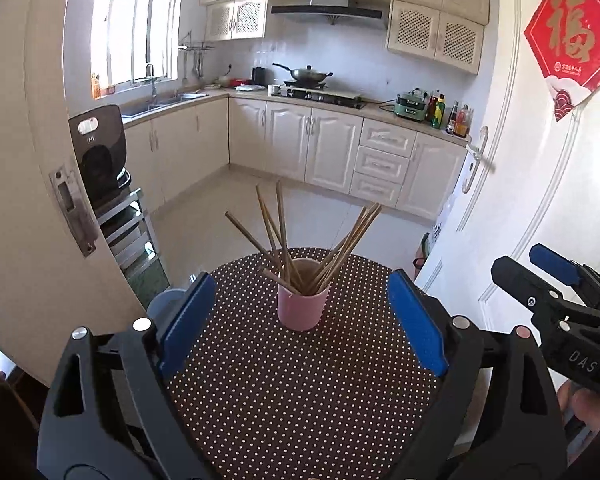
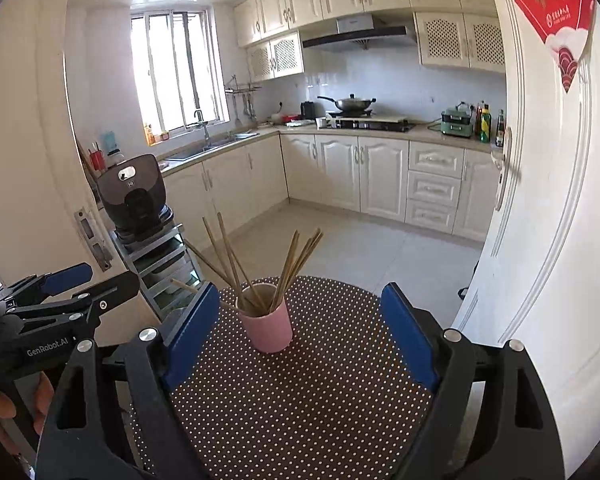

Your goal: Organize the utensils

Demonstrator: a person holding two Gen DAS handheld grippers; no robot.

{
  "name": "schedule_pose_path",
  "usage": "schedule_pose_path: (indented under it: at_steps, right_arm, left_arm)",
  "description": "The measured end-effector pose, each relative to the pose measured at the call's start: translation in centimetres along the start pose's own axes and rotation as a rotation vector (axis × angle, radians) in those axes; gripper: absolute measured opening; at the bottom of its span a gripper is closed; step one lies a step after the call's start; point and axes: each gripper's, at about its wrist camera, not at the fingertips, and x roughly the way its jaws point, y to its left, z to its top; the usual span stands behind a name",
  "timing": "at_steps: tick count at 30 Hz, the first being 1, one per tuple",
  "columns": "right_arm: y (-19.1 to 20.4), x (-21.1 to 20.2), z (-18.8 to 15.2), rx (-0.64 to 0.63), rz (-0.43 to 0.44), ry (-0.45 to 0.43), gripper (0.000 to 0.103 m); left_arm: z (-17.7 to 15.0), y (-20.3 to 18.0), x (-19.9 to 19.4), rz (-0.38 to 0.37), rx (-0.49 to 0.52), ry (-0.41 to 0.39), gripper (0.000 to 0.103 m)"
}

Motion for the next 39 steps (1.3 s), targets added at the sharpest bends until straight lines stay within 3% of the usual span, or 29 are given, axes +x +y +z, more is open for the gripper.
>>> schedule_pose_path:
  at_steps: [16, 39]
  right_arm:
    - [0.5, -0.6, 0.3, -0.015, 0.010, -0.045, 0.087]
    - [0.7, -0.9, 0.4, -0.017, -0.014, -0.057, 0.091]
  left_arm:
    - [0.3, -0.5, -1.3, 0.038, 0.013, -0.053, 0.091]
    - [0.4, -0.9, -1.5, 0.035, 0.022, -0.062, 0.092]
